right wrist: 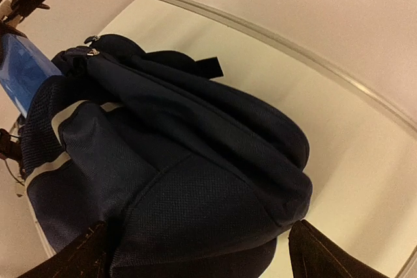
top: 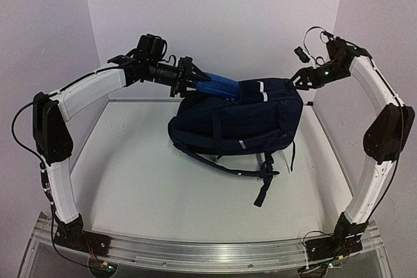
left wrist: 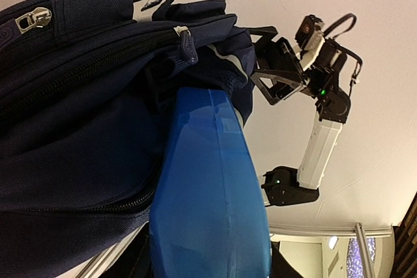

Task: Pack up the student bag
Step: Place the personal item in the student bag, then adjust the student bag at the center of the board.

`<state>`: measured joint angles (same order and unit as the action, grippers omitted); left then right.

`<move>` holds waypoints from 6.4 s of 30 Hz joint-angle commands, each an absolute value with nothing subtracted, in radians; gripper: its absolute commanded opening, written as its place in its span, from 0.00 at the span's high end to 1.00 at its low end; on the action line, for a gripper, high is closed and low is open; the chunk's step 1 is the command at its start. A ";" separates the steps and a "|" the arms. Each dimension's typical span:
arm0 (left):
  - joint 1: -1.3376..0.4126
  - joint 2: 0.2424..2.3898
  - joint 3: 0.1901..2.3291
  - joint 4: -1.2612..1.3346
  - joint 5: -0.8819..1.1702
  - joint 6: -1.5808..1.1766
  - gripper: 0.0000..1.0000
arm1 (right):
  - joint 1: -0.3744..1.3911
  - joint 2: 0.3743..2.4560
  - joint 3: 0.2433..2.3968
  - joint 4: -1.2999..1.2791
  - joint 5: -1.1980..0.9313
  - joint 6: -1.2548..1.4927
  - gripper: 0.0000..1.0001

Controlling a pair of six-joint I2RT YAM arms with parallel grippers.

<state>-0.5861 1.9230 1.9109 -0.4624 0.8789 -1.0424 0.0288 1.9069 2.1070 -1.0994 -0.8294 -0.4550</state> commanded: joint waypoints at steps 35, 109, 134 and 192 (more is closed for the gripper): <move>-0.621 1.970 1.879 -0.487 0.724 -1.097 0.38 | 0.065 2.073 2.129 -1.300 -1.026 -0.338 0.26; -0.675 2.212 2.067 -0.264 0.925 -1.127 0.94 | 0.071 1.911 1.974 -1.444 -1.191 -0.450 0.02; -0.710 1.651 1.252 -0.335 0.677 -1.159 0.49 | 0.103 1.945 1.630 -1.252 -1.187 -0.333 0.11; -1.155 2.058 1.426 -0.257 -0.314 -0.198 0.77 | 0.190 2.026 1.460 -0.861 -0.869 -0.273 0.02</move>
<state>-1.1343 2.0190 1.3571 -0.2857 -0.1029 -0.3101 0.1717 2.0102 1.4843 -0.8822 -0.8839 -0.3036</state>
